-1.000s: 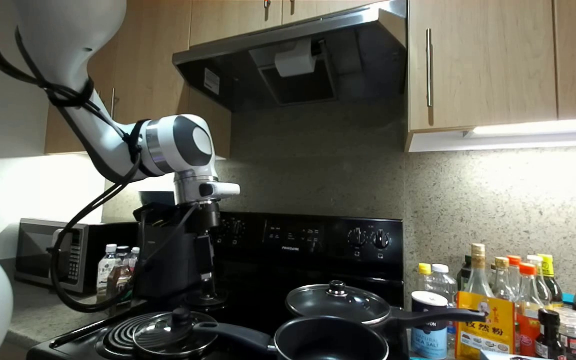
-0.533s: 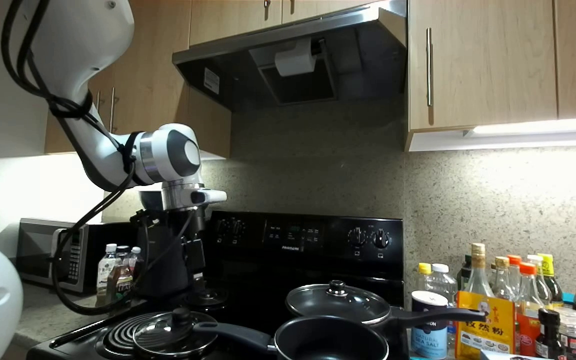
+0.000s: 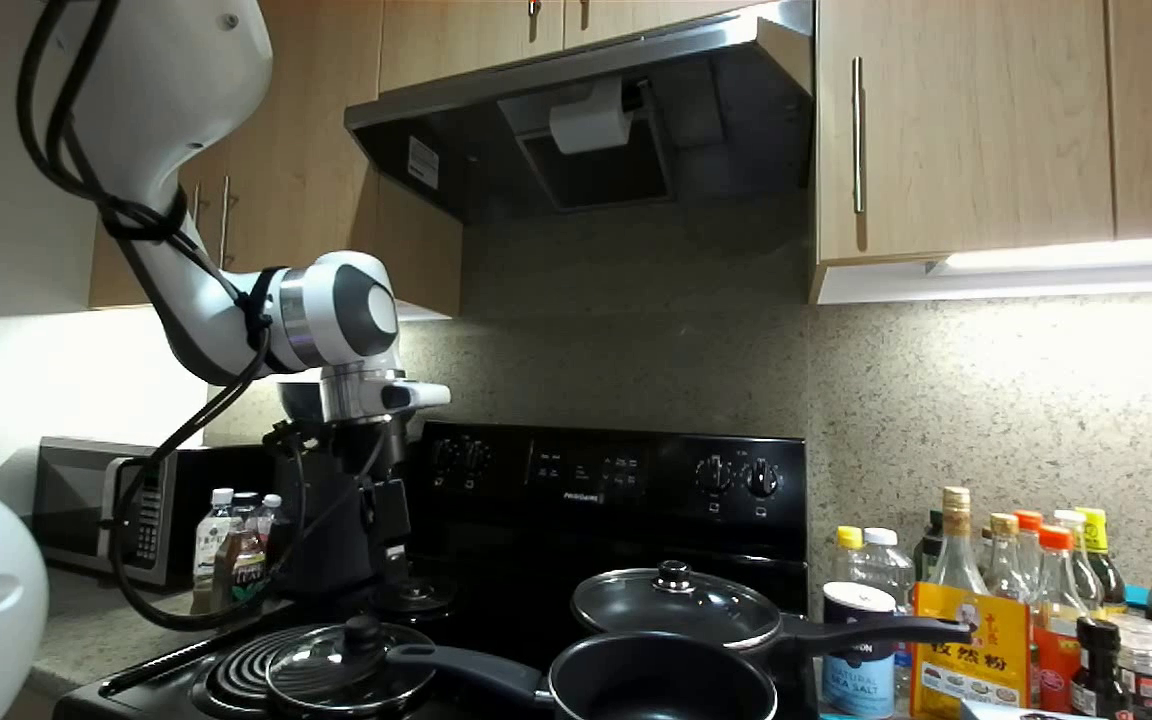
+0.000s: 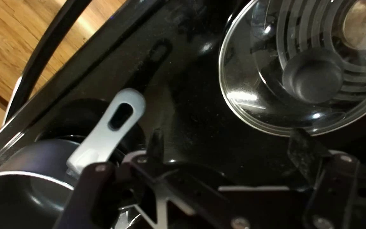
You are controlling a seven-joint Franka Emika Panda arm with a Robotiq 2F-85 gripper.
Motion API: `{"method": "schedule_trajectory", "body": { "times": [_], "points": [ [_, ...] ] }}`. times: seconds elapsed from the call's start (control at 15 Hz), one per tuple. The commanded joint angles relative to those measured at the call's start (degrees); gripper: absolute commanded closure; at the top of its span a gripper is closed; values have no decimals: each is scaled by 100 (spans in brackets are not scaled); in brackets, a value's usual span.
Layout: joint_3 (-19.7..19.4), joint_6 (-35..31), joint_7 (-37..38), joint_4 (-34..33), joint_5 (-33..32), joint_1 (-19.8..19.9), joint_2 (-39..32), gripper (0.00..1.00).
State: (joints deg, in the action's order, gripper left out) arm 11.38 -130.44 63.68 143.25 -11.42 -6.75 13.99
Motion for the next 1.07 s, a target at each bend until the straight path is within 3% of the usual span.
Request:
{"method": "schedule_trajectory", "body": {
  "times": [0.0,0.33,0.4,1.0],
  "points": [
    [87,72,-721,-516,223,-137,-613,0],
    [169,220,-1339,-1054,124,-352,-1307,0],
    [132,54,-1000,-814,29,-335,-1053,0],
    [54,-42,-1367,-1197,151,-382,-1758,3]
  ]
}}
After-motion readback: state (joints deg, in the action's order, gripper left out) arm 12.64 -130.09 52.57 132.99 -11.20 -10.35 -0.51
